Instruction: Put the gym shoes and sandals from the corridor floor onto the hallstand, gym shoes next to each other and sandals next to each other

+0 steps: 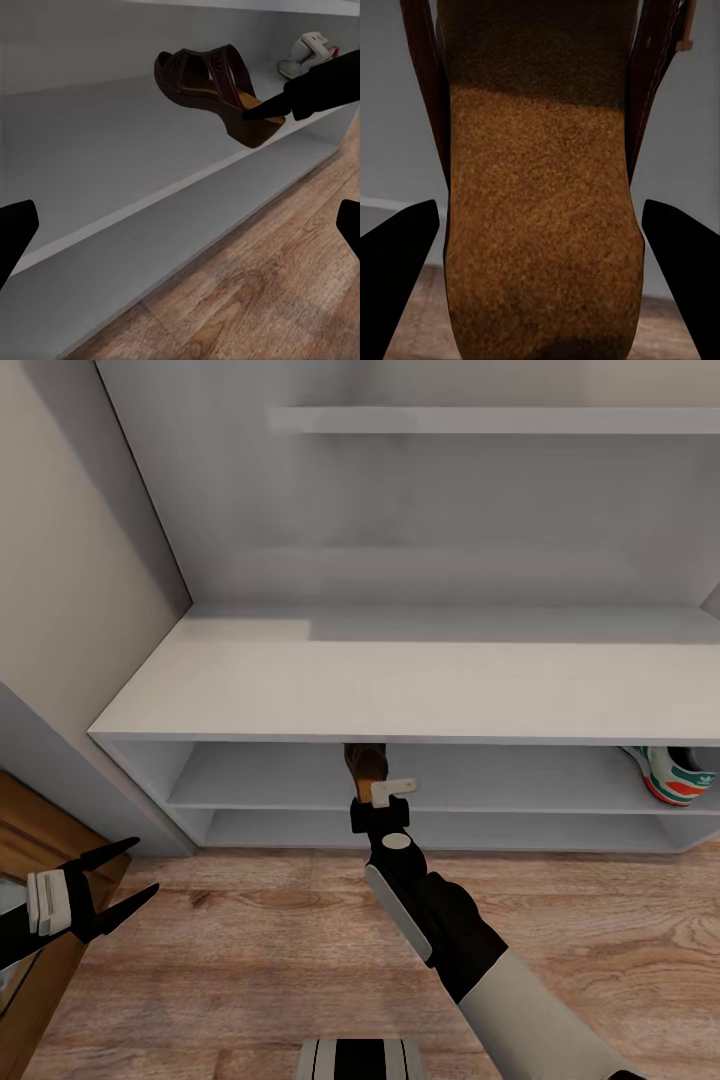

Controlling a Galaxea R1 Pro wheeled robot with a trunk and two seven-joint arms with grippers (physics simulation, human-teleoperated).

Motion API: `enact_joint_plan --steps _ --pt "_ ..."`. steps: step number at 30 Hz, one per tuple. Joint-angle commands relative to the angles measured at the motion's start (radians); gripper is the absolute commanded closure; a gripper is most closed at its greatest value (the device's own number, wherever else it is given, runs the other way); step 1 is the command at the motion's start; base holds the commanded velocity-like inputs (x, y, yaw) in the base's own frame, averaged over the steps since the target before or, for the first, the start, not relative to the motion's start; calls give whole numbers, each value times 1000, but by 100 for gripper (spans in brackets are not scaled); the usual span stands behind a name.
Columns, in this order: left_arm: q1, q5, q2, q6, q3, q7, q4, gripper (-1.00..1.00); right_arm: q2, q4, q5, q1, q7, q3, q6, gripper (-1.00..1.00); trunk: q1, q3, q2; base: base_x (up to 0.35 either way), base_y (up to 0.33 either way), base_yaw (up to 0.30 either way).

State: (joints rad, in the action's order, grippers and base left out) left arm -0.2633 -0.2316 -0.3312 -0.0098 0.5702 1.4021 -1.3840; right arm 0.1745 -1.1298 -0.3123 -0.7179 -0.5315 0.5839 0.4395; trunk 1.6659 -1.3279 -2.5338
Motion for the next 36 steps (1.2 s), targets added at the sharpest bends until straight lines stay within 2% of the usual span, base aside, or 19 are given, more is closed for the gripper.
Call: enact_joint_plan --steps 1,19,25,29,36 --pt "-1 -2 0 -1 0 3 0 -100 0 0 -7 -1 -7 2 4 100 0 -1 0 0 0 0" --pt "-1 -2 0 -1 -1 3 0 -100 0 3 -7 -1 -8 1 5 100 0 -1 0 0 0 0" --pt "-1 -1 0 -1 -1 3 0 -100 0 38 -8 -17 -8 1 5 100 0 -1 0 0 0 0" --pt "-1 -1 0 -1 0 3 0 -100 0 81 -36 -42 -8 1 4 100 0 -1 0 0 0 0" --pt "-1 -1 0 -1 0 3 0 -100 0 93 -50 -49 -9 2 3 100 0 -1 0 0 0 0"
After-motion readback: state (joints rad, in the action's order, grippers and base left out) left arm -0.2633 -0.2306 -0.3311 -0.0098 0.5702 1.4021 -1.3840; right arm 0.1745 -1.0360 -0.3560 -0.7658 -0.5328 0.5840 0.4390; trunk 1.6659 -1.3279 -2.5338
